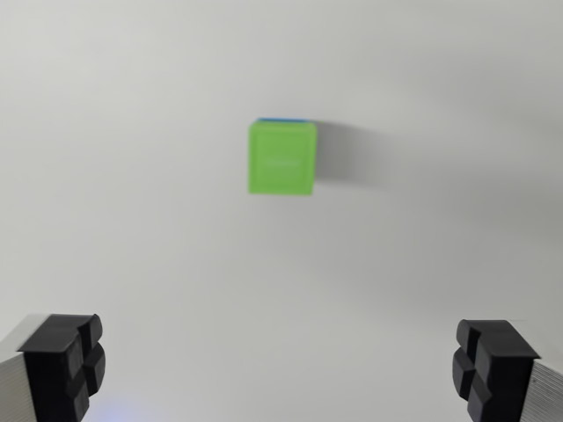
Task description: Stack cube
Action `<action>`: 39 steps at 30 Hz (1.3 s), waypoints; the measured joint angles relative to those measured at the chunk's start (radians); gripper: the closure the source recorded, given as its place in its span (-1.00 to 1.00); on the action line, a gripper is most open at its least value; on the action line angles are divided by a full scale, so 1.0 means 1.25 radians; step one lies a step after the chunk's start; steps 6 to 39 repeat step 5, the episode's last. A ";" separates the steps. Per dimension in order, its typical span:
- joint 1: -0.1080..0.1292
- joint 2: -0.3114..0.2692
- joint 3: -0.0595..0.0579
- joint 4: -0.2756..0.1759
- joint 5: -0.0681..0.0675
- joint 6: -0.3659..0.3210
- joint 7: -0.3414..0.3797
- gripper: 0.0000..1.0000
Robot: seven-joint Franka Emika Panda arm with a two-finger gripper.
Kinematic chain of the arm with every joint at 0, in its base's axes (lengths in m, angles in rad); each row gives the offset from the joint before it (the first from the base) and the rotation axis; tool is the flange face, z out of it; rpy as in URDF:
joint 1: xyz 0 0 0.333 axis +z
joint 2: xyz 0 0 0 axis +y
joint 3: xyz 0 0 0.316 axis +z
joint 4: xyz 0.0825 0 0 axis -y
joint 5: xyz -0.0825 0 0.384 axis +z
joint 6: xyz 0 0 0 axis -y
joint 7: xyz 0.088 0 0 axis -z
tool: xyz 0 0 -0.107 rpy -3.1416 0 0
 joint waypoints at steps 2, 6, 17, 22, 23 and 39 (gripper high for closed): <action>0.000 0.000 0.000 0.000 0.000 0.000 0.000 -1.00; 0.000 0.000 0.000 0.000 0.000 0.000 0.000 -1.00; 0.000 0.000 0.000 0.000 0.000 0.000 0.000 -1.00; 0.000 0.000 0.000 0.000 0.000 0.000 0.000 -1.00; 0.000 0.000 0.000 0.000 0.000 0.000 0.000 -1.00; 0.000 0.000 0.000 0.000 0.000 0.000 0.000 -1.00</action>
